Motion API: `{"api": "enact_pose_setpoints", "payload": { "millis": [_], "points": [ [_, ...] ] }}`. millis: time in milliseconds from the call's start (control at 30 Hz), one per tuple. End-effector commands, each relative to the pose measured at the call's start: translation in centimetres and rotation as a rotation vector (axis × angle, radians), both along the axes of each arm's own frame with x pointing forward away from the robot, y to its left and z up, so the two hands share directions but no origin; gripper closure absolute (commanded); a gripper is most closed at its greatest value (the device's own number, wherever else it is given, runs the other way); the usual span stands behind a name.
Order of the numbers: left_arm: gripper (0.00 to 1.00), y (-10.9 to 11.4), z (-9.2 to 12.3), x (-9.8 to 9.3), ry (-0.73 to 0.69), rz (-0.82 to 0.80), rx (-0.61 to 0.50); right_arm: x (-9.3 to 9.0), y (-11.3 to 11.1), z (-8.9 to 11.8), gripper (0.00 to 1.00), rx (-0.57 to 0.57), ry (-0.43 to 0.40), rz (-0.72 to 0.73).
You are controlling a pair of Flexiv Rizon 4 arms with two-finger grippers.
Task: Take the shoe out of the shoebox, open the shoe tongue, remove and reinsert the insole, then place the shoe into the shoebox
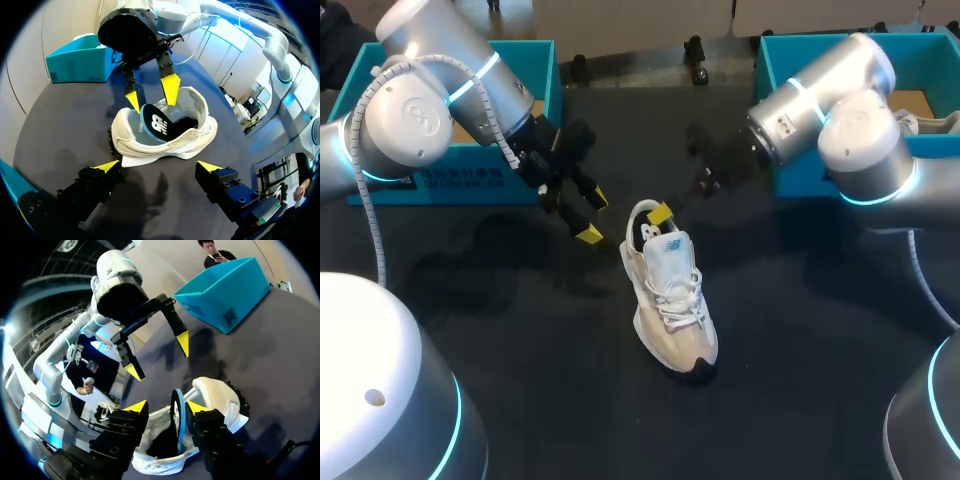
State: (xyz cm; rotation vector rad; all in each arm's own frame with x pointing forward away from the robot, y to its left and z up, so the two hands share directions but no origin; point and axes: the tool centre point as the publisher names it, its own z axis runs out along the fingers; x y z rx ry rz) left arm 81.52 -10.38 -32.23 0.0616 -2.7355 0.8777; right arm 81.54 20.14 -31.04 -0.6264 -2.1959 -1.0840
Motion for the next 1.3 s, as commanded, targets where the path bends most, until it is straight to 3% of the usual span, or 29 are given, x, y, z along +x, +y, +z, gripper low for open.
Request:
{"api": "enact_pose_setpoints", "payload": {
  "millis": [33, 200, 300, 367, 400, 733, 967, 1300],
  "points": [
    [0.0, 0.0, 0.0, 0.0, 0.0, 0.0, 0.003, 0.5, -0.3, 0.7, 0.52, -0.01, -0.008, 0.003],
    [0.0, 0.0, 0.0, 0.0, 0.0, 0.0, 0.003, 0.6, -0.7, 1.3, 0.56, 0.001, -0.026, -0.027],
    [0.0, 0.0, 0.0, 0.0, 0.0, 0.0, 0.003, 0.4, -1.0, 1.5, 0.74, 0.006, -0.025, -0.054],
    [0.0, 0.0, 0.0, 0.0, 0.0, 0.0, 0.003, 0.2, -1.2, 1.6, 0.95, 0.004, -0.021, -0.077],
    [0.0, 0.0, 0.3, -0.1, 0.001, -0.007, 0.0, 0.1, -1.3, 1.6, 1.0, 0.008, -0.019, -0.087],
    [0.0, 0.5, 2.6, -0.7, -0.038, -0.124, -0.005, -0.3, -2.0, 1.7, 1.0, -0.042, 0.008, -0.189],
    [0.0, 1.3, 4.0, -0.7, -0.061, -0.165, -0.006, -0.7, -2.2, 2.0, 1.0, -0.116, 0.084, -0.348],
    [0.0, 3.2, 7.3, 0.0, -0.105, -0.235, -0.014, -0.7, -2.2, 2.0, 1.0, -0.116, 0.084, -0.348]
  ]
}}
